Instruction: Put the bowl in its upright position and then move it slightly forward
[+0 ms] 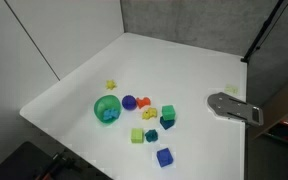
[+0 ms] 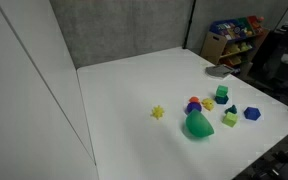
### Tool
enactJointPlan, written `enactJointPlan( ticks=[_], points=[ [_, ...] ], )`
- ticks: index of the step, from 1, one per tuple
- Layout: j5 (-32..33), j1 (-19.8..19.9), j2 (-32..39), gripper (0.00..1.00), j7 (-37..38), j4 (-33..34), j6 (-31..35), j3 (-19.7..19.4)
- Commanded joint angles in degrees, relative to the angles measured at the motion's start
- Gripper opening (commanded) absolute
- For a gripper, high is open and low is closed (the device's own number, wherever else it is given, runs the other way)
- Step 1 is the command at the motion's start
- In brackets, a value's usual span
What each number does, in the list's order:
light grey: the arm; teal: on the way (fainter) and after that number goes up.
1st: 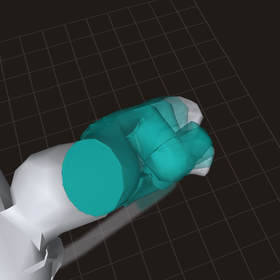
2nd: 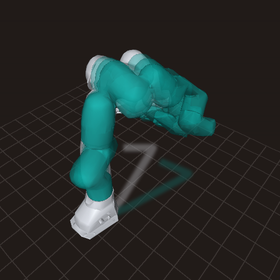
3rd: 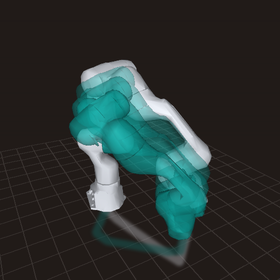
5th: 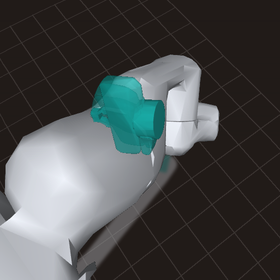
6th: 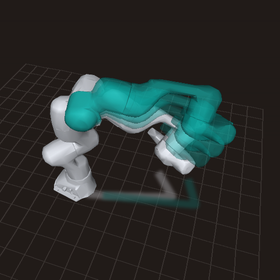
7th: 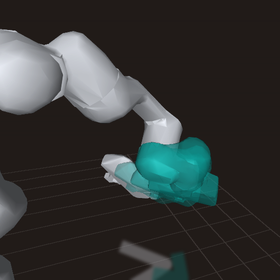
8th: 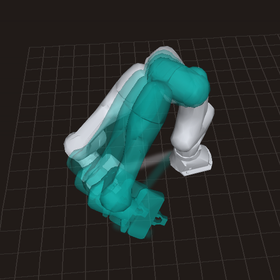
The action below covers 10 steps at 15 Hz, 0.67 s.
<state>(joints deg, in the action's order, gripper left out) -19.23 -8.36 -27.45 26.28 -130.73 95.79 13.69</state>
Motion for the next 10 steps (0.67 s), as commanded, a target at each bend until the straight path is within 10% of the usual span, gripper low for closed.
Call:
enactJointPlan(
  ticks=[1,10],
  points=[
    [-0.10,0.38,-0.02,1.00,-0.12,0.13,-0.16,0.29],
    [3.73,2.58,3.67,1.00,3.33,3.00,5.59,1.32]
  ],
)
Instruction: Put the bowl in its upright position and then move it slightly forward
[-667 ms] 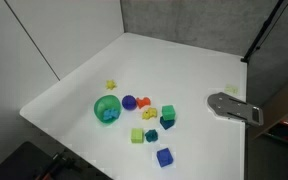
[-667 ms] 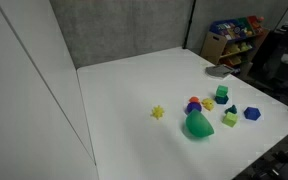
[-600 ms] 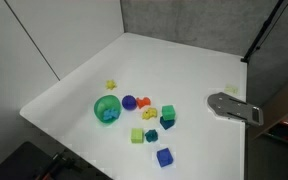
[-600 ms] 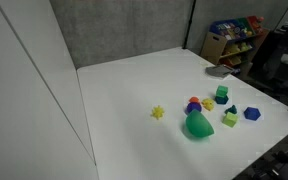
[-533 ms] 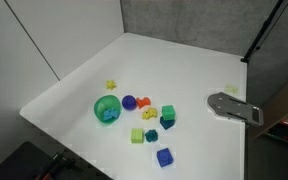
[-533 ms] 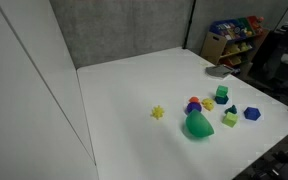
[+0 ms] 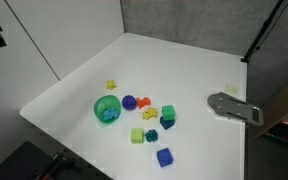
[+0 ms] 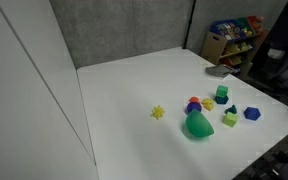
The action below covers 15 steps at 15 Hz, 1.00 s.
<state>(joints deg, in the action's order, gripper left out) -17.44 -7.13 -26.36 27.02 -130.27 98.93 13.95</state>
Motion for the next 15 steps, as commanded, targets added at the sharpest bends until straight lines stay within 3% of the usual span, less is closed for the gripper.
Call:
enactJointPlan(
  ticks=[1,15],
  points=[
    [2.34,1.45,3.17,1.00,2.73,2.63,3.83,1.02],
    [14.41,1.93,20.31,1.00,-2.60,0.26,26.81,-2.76]
  ],
)
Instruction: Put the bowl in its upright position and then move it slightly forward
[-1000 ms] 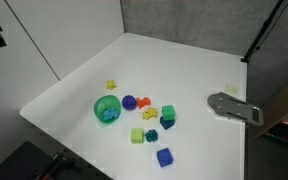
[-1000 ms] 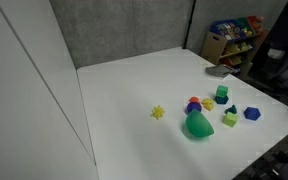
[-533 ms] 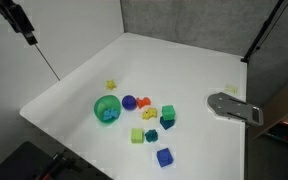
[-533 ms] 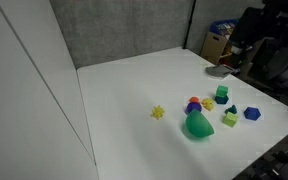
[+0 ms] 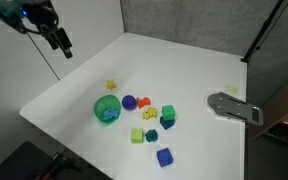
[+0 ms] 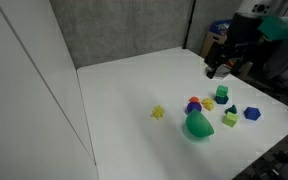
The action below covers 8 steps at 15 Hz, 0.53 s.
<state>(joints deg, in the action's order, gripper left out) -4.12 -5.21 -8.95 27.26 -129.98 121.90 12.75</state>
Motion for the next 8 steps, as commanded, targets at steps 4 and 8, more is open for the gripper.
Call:
enactJointPlan(
  ticks=[4,8],
  points=[
    [-1.52,0.09,7.21,1.00,-7.89,-0.92,9.06,-4.27],
    [-3.54,0.50,10.95,1.00,-11.87,-1.34,11.44,-6.46]
  ],
)
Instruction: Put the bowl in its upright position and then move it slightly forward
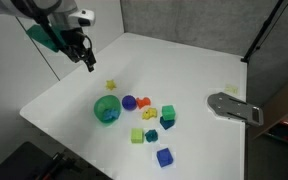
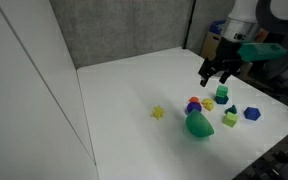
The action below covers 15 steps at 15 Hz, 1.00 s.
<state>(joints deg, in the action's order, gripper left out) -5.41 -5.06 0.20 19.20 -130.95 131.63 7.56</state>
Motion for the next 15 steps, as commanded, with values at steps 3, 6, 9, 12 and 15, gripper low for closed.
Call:
enactJointPlan(
  ticks=[3,6,9,12,15],
  points=[
    [-3.46,0.65,4.25,1.00,-5.08,-0.24,1.87,-2.30],
    [-2.87,0.19,4.52,1.00,-3.65,-0.17,1.11,-2.55],
    [-2.87,0.04,4.64,1.00,-3.64,-0.16,1.11,-2.53],
    [-4.00,0.45,6.10,1.00,-4.85,0.34,1.43,-2.77],
    [-6.67,1.29,10.06,1.00,-9.24,0.78,2.45,-2.99]
  ],
)
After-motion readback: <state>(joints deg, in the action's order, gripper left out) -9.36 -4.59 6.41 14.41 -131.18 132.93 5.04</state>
